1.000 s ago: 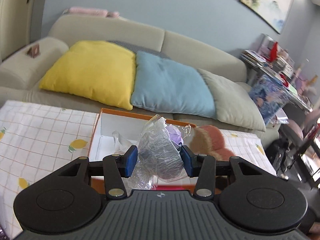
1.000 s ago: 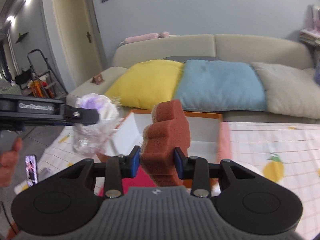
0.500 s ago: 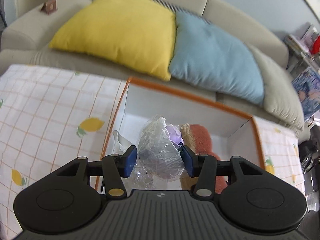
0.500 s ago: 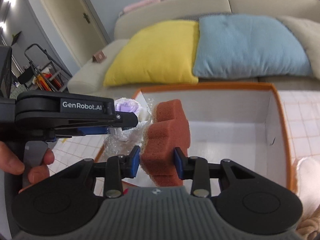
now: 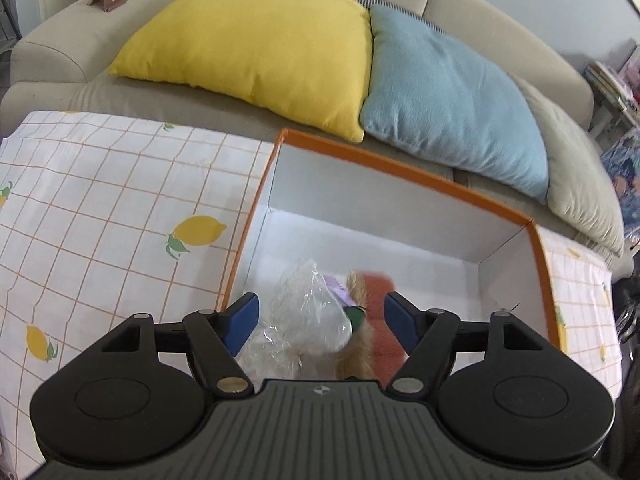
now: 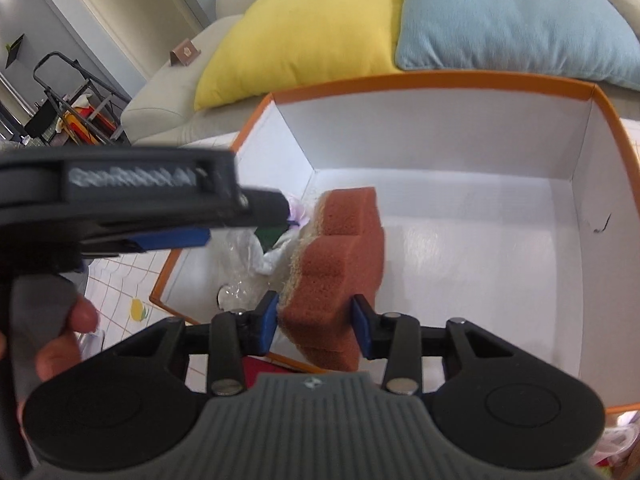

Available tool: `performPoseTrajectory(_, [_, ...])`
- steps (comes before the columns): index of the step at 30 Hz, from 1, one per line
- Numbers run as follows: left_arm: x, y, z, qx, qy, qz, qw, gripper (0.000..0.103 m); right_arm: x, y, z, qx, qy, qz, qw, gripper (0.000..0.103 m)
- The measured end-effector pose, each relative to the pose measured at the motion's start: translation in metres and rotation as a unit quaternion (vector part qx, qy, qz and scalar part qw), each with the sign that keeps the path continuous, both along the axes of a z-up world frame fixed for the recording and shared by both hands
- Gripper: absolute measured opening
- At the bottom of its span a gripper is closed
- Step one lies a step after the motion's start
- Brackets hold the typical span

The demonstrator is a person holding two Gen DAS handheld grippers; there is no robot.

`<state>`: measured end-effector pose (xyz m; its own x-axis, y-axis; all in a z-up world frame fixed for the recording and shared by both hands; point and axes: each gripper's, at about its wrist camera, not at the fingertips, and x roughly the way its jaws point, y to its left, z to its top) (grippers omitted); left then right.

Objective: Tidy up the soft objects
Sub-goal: 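Carry the plastic bag and sponge into the orange box and release both, then move the right gripper to the Deegeo snack bag and grasp it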

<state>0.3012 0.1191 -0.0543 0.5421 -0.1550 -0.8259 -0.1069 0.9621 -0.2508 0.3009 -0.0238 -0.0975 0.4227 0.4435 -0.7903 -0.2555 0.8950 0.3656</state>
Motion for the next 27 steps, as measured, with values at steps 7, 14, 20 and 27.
performPoseTrajectory(7, [-0.022,-0.003,0.033,-0.007,-0.042,-0.005,0.9991,0.083,-0.015,-0.002,0.014,-0.008,-0.022,0.003,1.0,0.054])
performPoseTrajectory(14, [-0.064,-0.023,0.063,-0.002,-0.098,-0.032,0.9947,0.081,-0.052,-0.021,0.054,-0.013,-0.066,0.004,0.998,0.055])
performPoseTrajectory(20, [-0.115,-0.052,0.083,0.007,-0.149,-0.077,0.9858,0.081,-0.106,-0.056,0.091,-0.026,-0.11,-0.019,0.993,0.057])
performPoseTrajectory(27, [-0.171,-0.087,0.077,-0.001,-0.158,-0.135,0.9781,0.081,-0.18,-0.112,0.104,-0.043,-0.14,-0.066,0.987,0.064])
